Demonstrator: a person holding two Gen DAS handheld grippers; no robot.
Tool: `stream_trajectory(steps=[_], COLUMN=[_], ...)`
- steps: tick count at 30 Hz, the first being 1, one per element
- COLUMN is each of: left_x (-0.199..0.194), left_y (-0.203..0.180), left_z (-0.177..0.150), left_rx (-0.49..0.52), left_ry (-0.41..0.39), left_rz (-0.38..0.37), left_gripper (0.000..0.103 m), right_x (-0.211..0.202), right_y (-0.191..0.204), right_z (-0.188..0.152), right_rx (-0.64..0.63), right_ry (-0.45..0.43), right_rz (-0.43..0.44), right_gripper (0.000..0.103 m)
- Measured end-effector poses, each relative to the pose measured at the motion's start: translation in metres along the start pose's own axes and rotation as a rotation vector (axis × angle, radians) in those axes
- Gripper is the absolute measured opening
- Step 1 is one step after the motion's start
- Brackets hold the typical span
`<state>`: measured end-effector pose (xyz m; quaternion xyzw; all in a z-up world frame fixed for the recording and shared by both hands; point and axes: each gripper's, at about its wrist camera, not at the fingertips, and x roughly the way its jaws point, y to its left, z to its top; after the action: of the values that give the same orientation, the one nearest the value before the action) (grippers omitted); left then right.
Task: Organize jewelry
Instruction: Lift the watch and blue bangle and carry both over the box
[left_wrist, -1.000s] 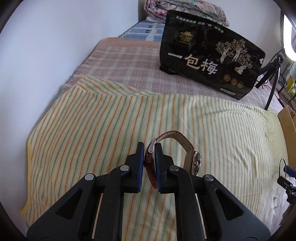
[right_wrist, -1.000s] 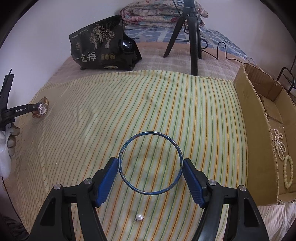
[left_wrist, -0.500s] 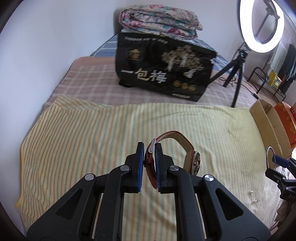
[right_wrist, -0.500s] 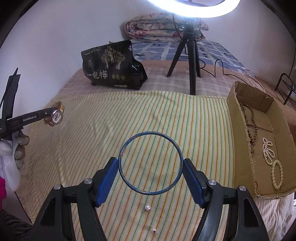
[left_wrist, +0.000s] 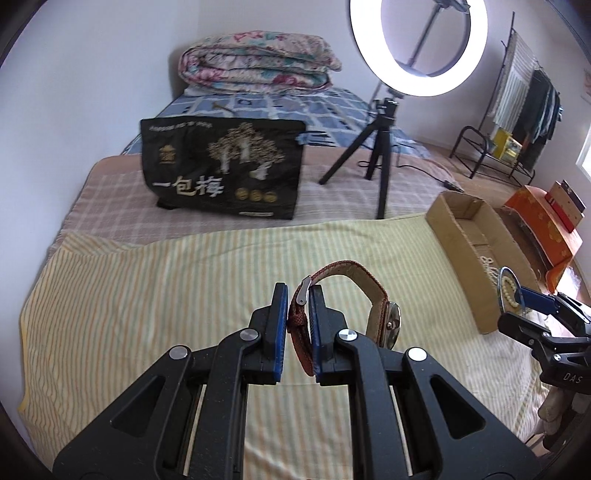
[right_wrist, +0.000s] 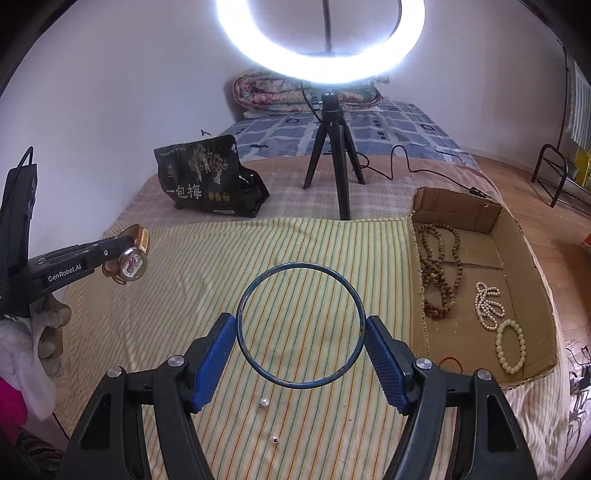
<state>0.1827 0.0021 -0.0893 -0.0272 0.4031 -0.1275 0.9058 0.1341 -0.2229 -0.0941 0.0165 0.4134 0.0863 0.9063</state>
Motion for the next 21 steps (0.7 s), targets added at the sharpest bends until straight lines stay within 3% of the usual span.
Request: stream_trajectory(steps=[21], left_x=[0.018], left_y=[-0.157], left_z=[0.004], left_rx=[0.171], left_ry=[0.006], left_rz=[-0.181], left_gripper=[0.009], right_x=[-0.046], right_y=[-0.106], right_z=[0.025], right_rx=[0.126], right_ry=[-0.083], right_rz=[-0.106], right_gripper=[0.073])
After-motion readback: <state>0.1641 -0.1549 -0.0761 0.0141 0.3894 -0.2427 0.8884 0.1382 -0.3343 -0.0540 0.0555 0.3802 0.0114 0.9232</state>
